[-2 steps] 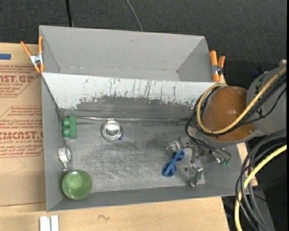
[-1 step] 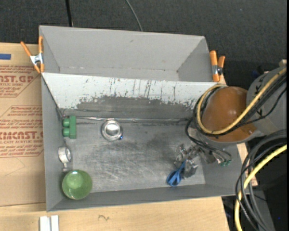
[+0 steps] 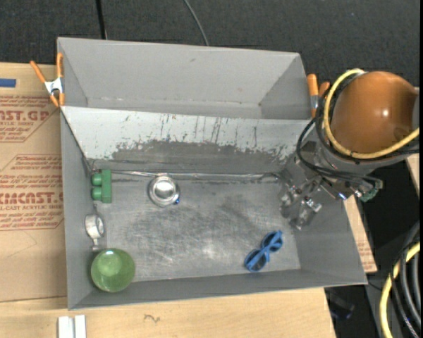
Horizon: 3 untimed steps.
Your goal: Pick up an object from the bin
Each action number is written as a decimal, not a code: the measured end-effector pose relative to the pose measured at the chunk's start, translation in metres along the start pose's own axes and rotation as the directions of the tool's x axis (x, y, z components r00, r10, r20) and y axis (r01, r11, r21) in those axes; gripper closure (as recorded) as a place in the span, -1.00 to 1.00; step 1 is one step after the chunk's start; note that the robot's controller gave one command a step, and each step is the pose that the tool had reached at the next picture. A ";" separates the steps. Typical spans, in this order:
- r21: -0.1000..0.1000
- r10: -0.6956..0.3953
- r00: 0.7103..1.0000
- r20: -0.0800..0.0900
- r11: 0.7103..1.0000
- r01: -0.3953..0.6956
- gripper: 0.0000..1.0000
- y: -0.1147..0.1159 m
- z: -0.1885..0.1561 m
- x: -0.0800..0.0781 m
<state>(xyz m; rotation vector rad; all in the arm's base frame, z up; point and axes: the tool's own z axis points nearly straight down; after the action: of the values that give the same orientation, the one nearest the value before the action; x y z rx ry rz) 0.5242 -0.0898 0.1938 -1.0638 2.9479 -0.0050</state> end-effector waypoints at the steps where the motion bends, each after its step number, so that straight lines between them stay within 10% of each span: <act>1: -0.006 0.001 1.000 -0.003 1.000 -0.001 -1.00 0.001 0.003 0.001; 2: 0.002 -0.065 0.998 0.004 0.998 0.065 -1.00 0.028 0.111 0.024; 3: -0.007 -0.065 0.998 -0.004 0.998 0.065 1.00 0.030 0.114 0.027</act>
Offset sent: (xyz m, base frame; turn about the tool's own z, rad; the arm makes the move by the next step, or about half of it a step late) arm 0.0000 0.0000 0.0000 0.0000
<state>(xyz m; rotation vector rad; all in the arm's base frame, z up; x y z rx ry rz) 0.4852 -0.0835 0.0791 -1.1617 2.9175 0.0017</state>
